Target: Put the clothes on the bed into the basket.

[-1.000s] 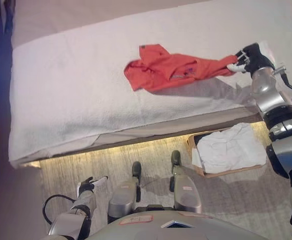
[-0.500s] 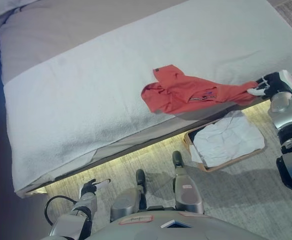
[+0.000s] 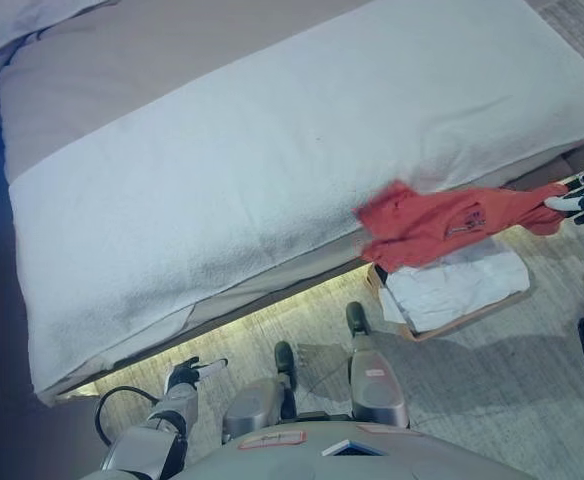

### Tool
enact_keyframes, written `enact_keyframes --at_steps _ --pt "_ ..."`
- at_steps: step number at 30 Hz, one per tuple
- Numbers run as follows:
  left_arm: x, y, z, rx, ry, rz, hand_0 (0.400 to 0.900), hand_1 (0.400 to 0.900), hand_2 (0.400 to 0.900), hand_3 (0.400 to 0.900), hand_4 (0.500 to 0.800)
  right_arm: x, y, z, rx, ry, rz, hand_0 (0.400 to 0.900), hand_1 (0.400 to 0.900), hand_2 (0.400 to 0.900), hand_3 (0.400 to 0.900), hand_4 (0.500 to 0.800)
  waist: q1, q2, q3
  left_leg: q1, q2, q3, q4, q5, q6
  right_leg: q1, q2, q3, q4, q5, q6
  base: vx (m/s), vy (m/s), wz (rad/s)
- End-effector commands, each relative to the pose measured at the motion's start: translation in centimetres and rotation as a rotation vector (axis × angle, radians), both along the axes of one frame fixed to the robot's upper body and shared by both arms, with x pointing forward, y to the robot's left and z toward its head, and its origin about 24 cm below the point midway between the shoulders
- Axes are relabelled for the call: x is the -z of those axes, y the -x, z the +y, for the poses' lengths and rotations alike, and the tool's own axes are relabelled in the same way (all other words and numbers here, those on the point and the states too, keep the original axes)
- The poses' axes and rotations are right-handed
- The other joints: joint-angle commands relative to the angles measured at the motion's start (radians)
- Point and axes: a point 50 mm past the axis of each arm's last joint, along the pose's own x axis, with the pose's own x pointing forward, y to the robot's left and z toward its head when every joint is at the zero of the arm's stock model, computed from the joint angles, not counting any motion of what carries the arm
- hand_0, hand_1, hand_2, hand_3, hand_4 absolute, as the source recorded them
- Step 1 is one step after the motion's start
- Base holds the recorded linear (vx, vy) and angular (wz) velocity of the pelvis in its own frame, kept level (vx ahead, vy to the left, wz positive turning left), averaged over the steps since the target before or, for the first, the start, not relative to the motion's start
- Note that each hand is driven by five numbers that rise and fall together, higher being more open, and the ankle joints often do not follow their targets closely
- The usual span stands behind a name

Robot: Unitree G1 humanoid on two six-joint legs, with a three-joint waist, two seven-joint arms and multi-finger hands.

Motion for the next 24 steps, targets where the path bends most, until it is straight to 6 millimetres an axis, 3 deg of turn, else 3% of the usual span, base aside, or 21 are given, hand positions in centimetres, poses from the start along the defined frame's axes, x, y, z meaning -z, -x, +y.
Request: enact_keyframes --at_steps 1,7,11,13,14,24 --pt "-0.6 0.6 2.8 0.037 -0.108 0.058 0.9 0.9 0.9 0.9 0.8 -4.6 0.4 -2.2 0.044 0.132 -0.086 0.4 0.4 0.4 0.4 0.5 -0.007 -0.049 -0.022 -0.011 0.034 -0.004 0.036 -0.049 -0.032 -0.019 -0.052 0.026 0.144 -0.075 0.074 0.01 -0.021 -0.17" --pt "-0.7 0.3 2.8 0.05 -0.113 0.054 0.9 0.9 0.9 0.9 0.8 -4.2 -0.2 -1.5 0.01 0.129 -0.08 0.4 0.4 0.4 0.4 0.5 -0.009 -0.052 -0.02 -0.01 0.036 0.003 0.038 -0.052 -0.032 -0.022 -0.046 0.036 0.143 -0.075 0.072 0.0 -0.011 -0.06" --pt "-0.7 0.1 2.6 0.044 -0.111 0.039 0.9 0.9 0.9 0.9 0.8 -3.6 -2.8 2.3 -0.189 0.066 -0.155 0.4 0.4 0.4 0.4 0.5 -0.006 -0.054 -0.014 -0.013 0.037 0.008 0.042 -0.052 -0.031 -0.026 -0.044 0.041 0.142 -0.073 0.071 0.0 -0.006 -0.06" --pt "-0.7 0.1 2.6 0.05 -0.107 0.037 0.9 0.9 0.9 0.9 0.8 -3.5 -3.2 3.3 -0.241 0.082 -0.153 0.4 0.4 0.4 0.4 0.5 -0.001 -0.055 -0.013 -0.015 0.037 0.006 0.044 -0.052 -0.031 -0.023 -0.044 0.039 0.141 -0.075 0.071 0.0 -0.011 0.03" --pt "-0.7 0.0 2.6 0.049 -0.11 0.032 0.9 0.9 0.9 0.9 0.8 -3.4 -3.3 3.7 -0.261 0.069 -0.178 0.9 0.9 0.9 0.9 0.8 -0.001 -0.055 -0.012 -0.015 0.037 0.004 0.044 -0.052 -0.031 -0.022 -0.044 0.038 0.14 -0.075 0.071 0.01 -0.012 0.04" --pt "-0.7 0.0 2.7 0.067 -0.12 0.037 0.9 0.9 0.9 0.9 0.8 -2.8 -4.1 6.0 -0.385 0.049 -0.167 0.9 0.9 0.9 0.9 0.8 0.023 -0.061 -0.015 -0.025 0.038 -0.014 0.049 -0.049 -0.034 -0.007 -0.052 0.014 0.125 -0.077 0.069 0.01 -0.019 0.09"
